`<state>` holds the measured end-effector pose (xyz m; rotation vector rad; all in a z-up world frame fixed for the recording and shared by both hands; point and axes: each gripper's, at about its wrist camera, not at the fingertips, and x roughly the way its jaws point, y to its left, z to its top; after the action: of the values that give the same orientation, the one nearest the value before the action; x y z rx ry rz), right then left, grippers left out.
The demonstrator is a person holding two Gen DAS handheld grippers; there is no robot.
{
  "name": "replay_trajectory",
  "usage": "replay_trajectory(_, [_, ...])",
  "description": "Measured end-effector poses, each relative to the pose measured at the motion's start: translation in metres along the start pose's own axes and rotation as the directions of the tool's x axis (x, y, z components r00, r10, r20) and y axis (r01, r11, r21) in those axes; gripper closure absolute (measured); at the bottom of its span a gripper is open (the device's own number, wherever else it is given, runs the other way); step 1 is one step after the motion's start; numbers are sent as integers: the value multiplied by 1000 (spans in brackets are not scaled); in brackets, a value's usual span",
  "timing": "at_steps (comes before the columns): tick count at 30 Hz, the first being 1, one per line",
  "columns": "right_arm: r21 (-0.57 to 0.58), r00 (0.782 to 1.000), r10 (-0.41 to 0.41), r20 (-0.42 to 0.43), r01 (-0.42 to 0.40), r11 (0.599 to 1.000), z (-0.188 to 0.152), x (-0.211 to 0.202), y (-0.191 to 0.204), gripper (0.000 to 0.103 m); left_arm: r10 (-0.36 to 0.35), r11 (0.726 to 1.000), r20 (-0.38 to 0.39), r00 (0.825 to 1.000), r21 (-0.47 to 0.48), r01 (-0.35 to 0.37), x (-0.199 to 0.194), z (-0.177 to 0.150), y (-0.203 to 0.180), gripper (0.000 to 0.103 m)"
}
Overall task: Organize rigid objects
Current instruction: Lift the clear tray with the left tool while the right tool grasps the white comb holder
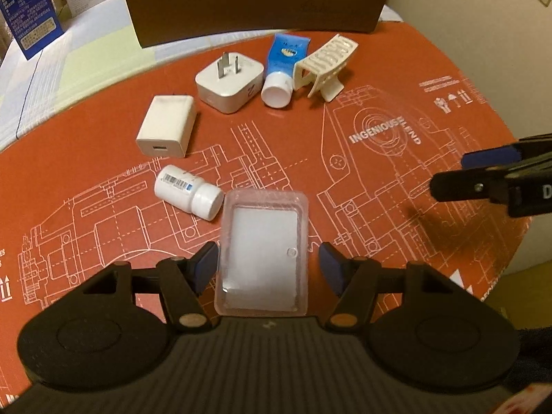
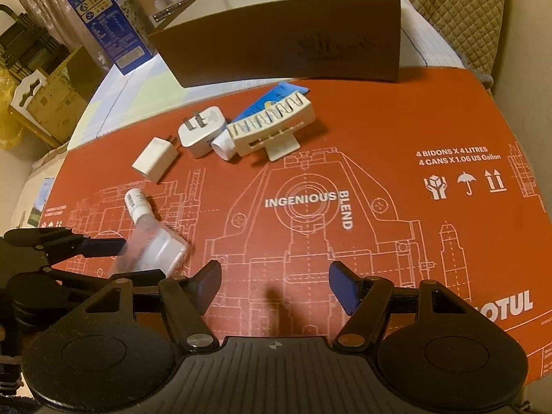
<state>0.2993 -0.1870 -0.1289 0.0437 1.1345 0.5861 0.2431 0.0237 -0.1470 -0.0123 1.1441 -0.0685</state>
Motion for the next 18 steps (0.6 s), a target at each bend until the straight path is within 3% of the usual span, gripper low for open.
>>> replay_trajectory(18, [4, 1000, 10, -26, -10, 1000, -3, 4, -23, 37, 92, 996, 15, 996, -20, -92, 16, 4, -13, 50])
